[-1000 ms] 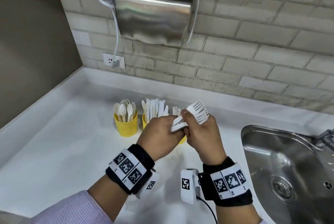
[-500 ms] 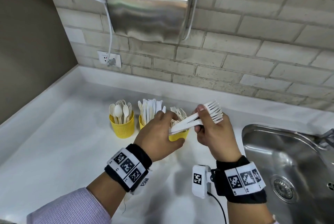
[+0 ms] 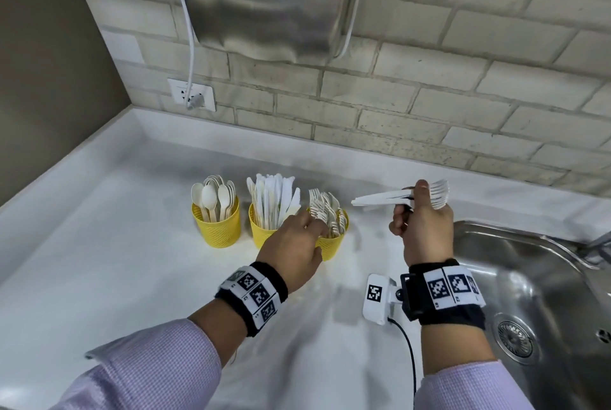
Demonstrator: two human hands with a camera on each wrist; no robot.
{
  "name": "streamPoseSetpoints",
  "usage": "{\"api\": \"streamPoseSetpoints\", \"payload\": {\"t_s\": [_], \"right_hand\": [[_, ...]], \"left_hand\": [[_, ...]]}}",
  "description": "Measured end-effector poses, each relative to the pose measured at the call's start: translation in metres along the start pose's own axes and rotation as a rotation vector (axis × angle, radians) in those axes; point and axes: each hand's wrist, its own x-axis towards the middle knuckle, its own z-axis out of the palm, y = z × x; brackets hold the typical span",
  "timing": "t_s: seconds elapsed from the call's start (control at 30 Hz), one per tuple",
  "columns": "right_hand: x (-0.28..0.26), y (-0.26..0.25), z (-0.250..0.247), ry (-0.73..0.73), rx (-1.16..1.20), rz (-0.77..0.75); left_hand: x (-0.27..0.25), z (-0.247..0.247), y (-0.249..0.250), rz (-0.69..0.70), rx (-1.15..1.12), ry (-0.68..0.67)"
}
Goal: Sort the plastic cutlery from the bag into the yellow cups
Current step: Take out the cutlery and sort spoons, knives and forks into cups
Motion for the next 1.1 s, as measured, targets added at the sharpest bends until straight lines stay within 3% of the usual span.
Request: {"api": "streamPoseSetpoints", "payload": {"t_s": [0.13, 0.37, 0.57, 0.9, 1.1], "right_hand": [[0.007, 0.011, 0.010, -0.020, -0.034, 0.006], [0.015, 0.038, 0.021, 0.042, 0.162, 0.244], [0.018, 0.058, 0.015, 0.094, 0.174, 0.300], [0.016, 0.059, 0.021, 0.049, -0.188, 0.005], [0.015, 0.066, 0.033, -0.059, -0.446, -0.199]], "left_hand": [[0.005, 0.004, -0.005, 0.023, -0.009, 0.061], [0.006, 0.001, -0.008, 0.070, -0.042, 0.090], [0.006, 0.001, -0.010, 0.068, -0.053, 0.090], [0.006, 0.000, -0.010, 0.053, -0.057, 0.076], [0.007, -0.001, -0.010, 0.046, -0.062, 0.057]]}}
